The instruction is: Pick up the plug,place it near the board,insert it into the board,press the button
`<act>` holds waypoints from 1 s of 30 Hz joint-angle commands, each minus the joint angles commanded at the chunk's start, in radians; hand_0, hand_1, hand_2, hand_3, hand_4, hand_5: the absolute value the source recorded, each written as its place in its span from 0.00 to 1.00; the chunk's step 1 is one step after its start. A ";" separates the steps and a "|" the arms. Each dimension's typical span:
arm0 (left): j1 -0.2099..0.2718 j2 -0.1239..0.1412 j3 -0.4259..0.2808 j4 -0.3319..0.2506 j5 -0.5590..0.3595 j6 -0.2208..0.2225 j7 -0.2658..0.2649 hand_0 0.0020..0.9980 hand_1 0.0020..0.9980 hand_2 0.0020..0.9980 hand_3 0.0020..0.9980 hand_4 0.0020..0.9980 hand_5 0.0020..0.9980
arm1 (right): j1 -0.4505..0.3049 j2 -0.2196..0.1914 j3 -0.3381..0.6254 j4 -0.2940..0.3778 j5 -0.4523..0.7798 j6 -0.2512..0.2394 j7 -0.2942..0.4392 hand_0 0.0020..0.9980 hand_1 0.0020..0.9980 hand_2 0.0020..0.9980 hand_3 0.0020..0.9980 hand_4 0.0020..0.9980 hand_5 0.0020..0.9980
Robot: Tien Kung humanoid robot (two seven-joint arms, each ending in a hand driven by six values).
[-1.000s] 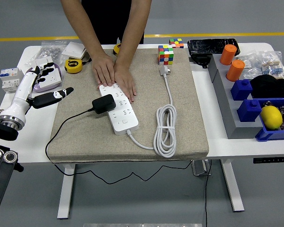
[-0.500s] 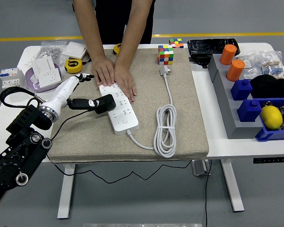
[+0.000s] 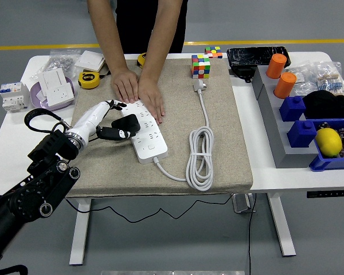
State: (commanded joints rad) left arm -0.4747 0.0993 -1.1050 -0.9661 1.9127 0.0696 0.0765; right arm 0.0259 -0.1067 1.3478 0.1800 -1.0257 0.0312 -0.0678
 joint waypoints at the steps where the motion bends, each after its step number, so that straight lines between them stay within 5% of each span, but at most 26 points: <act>1: -0.003 -0.003 0.004 0.005 0.000 0.003 -0.001 0.80 0.85 0.78 0.79 0.99 0.26 | 0.000 0.000 -0.001 0.000 0.000 0.000 0.000 0.80 0.72 0.72 0.64 0.97 0.71; 15: -0.049 -0.027 0.062 0.095 0.043 0.063 -0.016 0.70 0.77 0.70 0.68 0.98 0.23 | -0.002 -0.003 -0.004 0.000 -0.003 0.000 -0.003 0.80 0.72 0.72 0.64 0.97 0.71; 16: -0.049 -0.027 0.061 0.097 0.050 0.064 -0.015 0.62 0.70 0.58 0.56 0.71 0.09 | -0.002 -0.003 -0.004 0.000 -0.003 0.000 -0.003 0.80 0.72 0.72 0.64 0.97 0.71; 21: -0.044 -0.027 0.060 0.101 0.118 0.073 0.007 0.62 0.70 0.58 0.56 0.71 0.09 | -0.004 -0.003 -0.002 0.000 -0.008 0.001 -0.004 0.80 0.72 0.72 0.64 0.97 0.71; 22: -0.043 -0.027 0.061 0.103 0.129 0.076 0.010 0.50 0.55 0.52 0.52 0.65 0.08 | -0.005 -0.003 -0.003 0.000 -0.008 0.002 -0.003 0.80 0.72 0.72 0.63 0.96 0.71; 27: -0.043 -0.034 0.059 0.114 0.154 0.079 0.015 0.50 0.55 0.52 0.52 0.65 0.08 | -0.005 -0.003 -0.005 0.000 -0.009 0.002 -0.003 0.80 0.72 0.72 0.63 0.96 0.71; 28: -0.044 -0.036 0.059 0.115 0.155 0.078 0.016 0.45 0.46 0.47 0.48 0.58 0.05 | -0.005 -0.003 -0.006 0.000 -0.008 0.002 -0.003 0.80 0.72 0.72 0.63 0.95 0.71; 30: -0.044 -0.038 0.060 0.119 0.153 0.078 0.016 0.45 0.46 0.47 0.48 0.58 0.05 | -0.004 -0.003 -0.006 0.000 -0.009 0.003 -0.003 0.80 0.72 0.72 0.63 0.95 0.71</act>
State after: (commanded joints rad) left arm -0.5188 0.0612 -1.0451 -0.8471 2.0659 0.1475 0.0930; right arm 0.0219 -0.1097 1.3415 0.1800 -1.0349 0.0338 -0.0712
